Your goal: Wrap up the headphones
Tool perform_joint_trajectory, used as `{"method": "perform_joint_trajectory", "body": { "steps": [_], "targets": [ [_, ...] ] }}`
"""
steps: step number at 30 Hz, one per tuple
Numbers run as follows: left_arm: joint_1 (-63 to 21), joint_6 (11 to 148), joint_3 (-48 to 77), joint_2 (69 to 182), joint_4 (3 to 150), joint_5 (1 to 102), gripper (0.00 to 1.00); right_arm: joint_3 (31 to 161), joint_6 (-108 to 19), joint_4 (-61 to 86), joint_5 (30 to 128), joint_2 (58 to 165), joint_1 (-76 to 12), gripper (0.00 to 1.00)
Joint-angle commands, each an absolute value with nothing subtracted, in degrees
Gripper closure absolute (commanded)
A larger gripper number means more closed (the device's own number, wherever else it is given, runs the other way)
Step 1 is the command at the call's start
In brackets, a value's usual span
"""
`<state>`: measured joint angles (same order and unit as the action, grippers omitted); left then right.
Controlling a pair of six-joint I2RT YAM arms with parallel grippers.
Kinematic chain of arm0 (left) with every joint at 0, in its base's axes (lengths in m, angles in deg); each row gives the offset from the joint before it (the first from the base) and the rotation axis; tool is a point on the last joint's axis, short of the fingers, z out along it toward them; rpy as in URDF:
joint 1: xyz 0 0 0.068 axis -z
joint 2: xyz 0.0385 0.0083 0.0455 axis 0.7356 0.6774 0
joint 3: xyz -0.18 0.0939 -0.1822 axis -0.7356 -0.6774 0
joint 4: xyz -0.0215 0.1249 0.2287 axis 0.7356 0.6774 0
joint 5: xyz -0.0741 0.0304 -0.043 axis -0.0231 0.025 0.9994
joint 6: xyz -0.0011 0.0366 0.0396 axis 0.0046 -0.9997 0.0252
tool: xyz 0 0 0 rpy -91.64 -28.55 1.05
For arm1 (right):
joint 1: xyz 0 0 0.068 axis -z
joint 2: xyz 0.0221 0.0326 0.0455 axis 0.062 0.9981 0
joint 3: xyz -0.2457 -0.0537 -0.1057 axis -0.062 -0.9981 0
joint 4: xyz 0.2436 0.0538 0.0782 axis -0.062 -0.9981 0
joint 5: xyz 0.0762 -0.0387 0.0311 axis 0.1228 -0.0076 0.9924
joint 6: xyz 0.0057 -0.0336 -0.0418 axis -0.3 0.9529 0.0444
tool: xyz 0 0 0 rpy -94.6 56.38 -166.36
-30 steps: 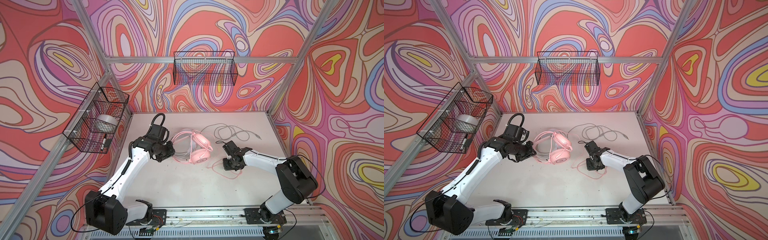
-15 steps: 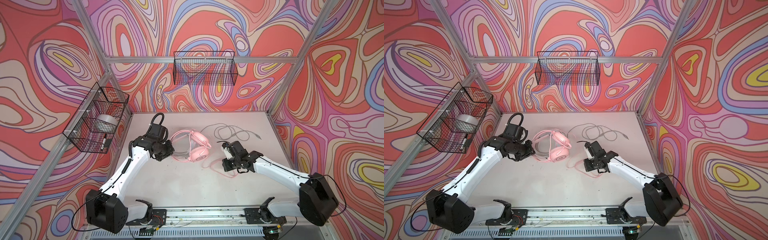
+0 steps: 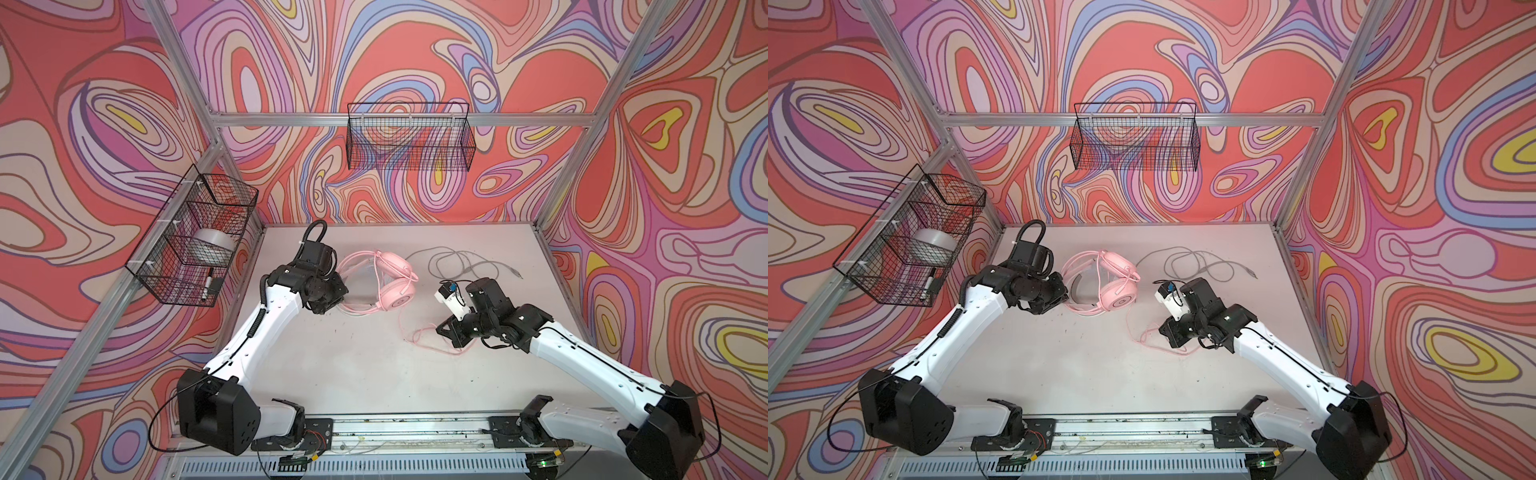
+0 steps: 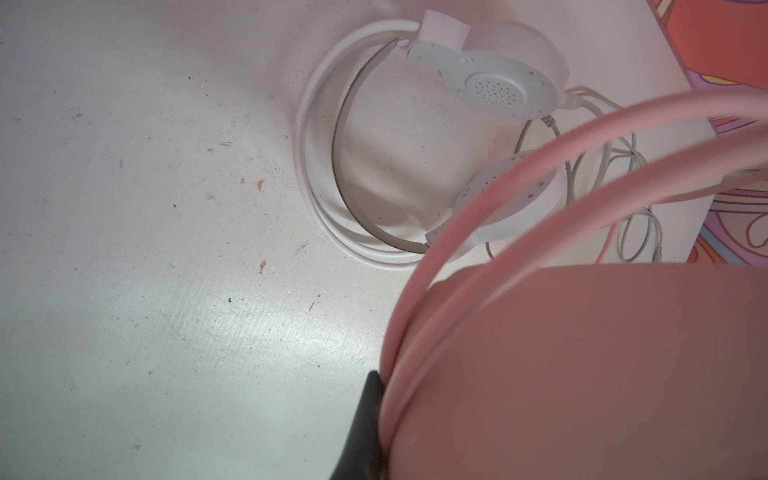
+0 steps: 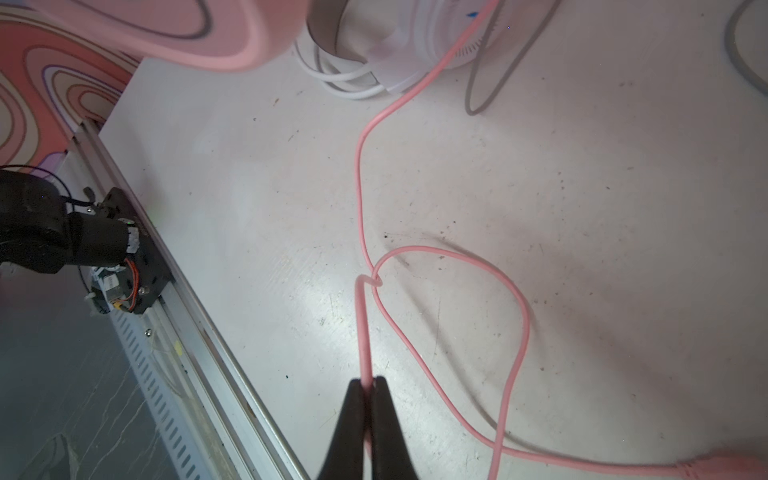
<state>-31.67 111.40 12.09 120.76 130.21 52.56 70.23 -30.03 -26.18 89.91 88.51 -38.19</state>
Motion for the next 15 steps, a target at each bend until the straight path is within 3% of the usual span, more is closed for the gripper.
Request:
{"method": "perform_joint_trajectory", "body": {
  "steps": [1,6,11,15],
  "targets": [
    [-32.1,113.7,15.0,120.5,127.8,53.1,1.00,73.5,-25.9,-31.3,88.0,87.7,-38.5,1.00],
    [-32.1,113.7,16.8,119.0,129.5,50.9,1.00,76.2,-31.1,-36.9,77.2,92.9,-38.5,1.00],
    [-32.3,112.5,19.8,117.8,132.2,49.7,1.00,72.5,-39.4,-30.1,74.5,93.0,-37.7,1.00],
    [-32.6,111.5,20.1,117.7,133.0,49.3,1.00,70.7,-42.1,-27.1,74.8,95.1,-37.6,0.90]
  ]
}}
